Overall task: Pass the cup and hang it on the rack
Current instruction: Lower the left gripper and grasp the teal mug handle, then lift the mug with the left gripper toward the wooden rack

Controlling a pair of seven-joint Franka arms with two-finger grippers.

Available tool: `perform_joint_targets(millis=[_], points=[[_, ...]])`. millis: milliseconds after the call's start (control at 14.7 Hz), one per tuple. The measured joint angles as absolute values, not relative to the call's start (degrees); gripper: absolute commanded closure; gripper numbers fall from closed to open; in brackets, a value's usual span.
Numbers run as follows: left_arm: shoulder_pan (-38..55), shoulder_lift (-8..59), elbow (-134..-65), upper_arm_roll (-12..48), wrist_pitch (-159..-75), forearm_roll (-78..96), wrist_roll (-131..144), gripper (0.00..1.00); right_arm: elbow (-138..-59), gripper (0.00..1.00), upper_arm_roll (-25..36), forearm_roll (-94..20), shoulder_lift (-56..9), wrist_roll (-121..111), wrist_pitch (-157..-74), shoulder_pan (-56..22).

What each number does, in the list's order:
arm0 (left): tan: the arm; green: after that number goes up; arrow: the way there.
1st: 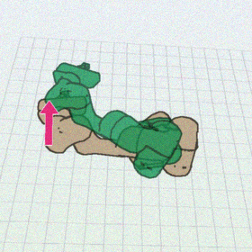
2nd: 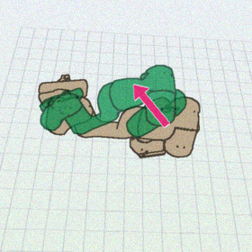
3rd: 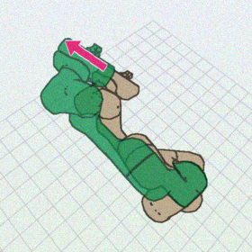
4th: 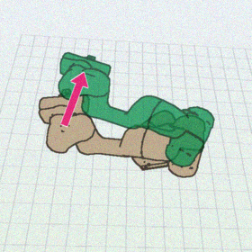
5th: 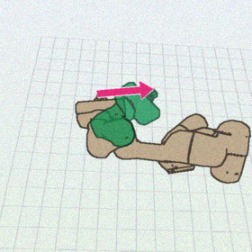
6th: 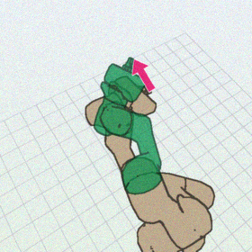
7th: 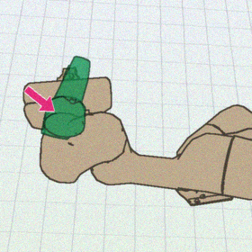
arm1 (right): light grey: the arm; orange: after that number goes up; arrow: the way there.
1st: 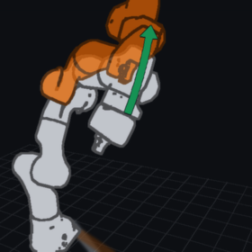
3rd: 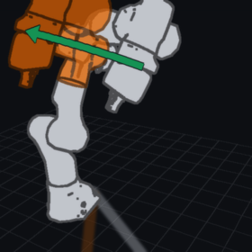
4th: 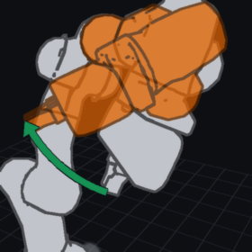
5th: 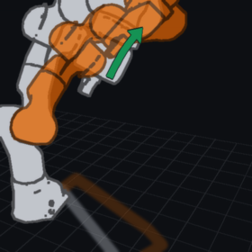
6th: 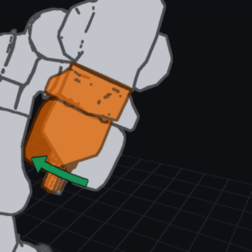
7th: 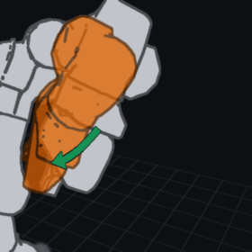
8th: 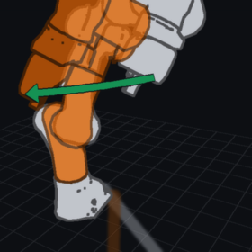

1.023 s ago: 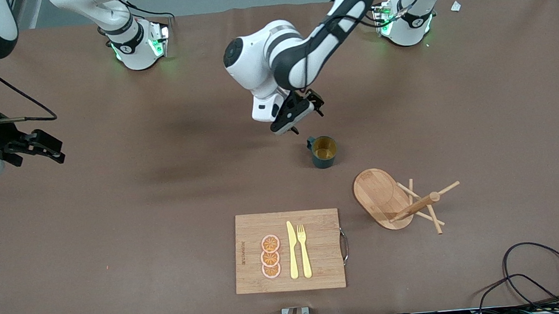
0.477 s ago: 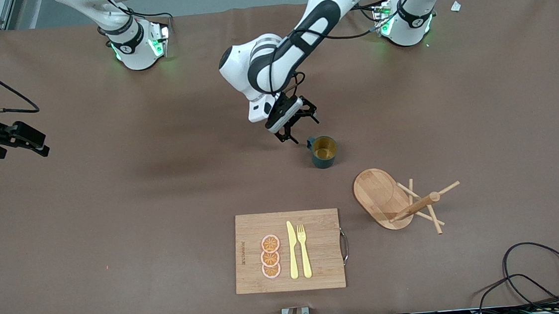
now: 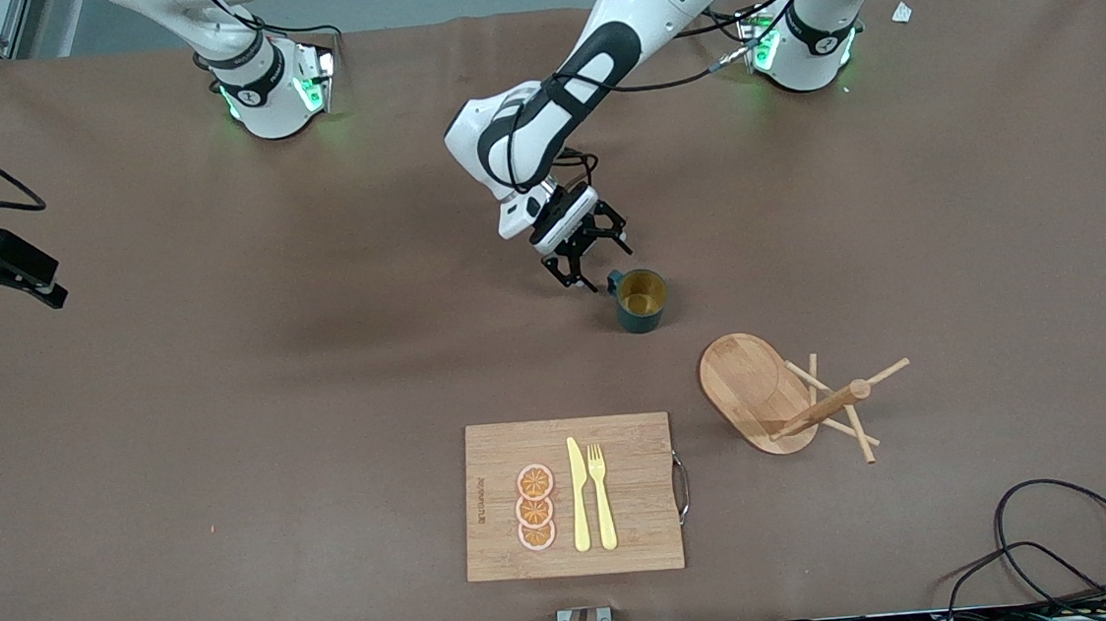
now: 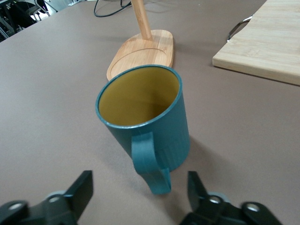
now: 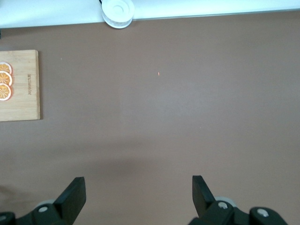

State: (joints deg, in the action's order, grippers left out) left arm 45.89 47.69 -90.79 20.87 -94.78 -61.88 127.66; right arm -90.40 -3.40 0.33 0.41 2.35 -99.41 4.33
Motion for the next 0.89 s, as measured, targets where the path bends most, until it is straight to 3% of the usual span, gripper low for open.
perform_joint_targets(millis=[341, 477, 682, 818, 886], points=[[45.9, 48.5, -90.8, 20.7, -94.8, -66.6, 129.8, 0.37, -89.8, 0.0, -3.4, 0.3, 0.1, 2.4, -99.4, 4.3], [45.9, 48.7, -90.8, 20.7, -94.8, -67.1, 130.1, 0.52, -89.8, 0.0, -3.5, 0.3, -0.3, 2.4, -99.4, 4.3], [45.8, 48.9, -90.8, 20.6, -94.8, -67.4, 130.1, 0.86, -89.7, 0.0, -3.5, 0.3, -0.5, 2.4, -99.4, 4.3], [45.6, 48.9, -90.6, 20.6, -94.8, -67.4, 129.8, 0.99, -89.3, 0.0, -3.5, 0.3, -0.5, 2.4, -99.4, 4.4], [45.5, 48.9, -90.3, 20.6, -94.8, -67.4, 129.0, 0.99, -88.9, 0.0, -3.5, 0.3, -0.5, 2.4, -99.4, 4.4]])
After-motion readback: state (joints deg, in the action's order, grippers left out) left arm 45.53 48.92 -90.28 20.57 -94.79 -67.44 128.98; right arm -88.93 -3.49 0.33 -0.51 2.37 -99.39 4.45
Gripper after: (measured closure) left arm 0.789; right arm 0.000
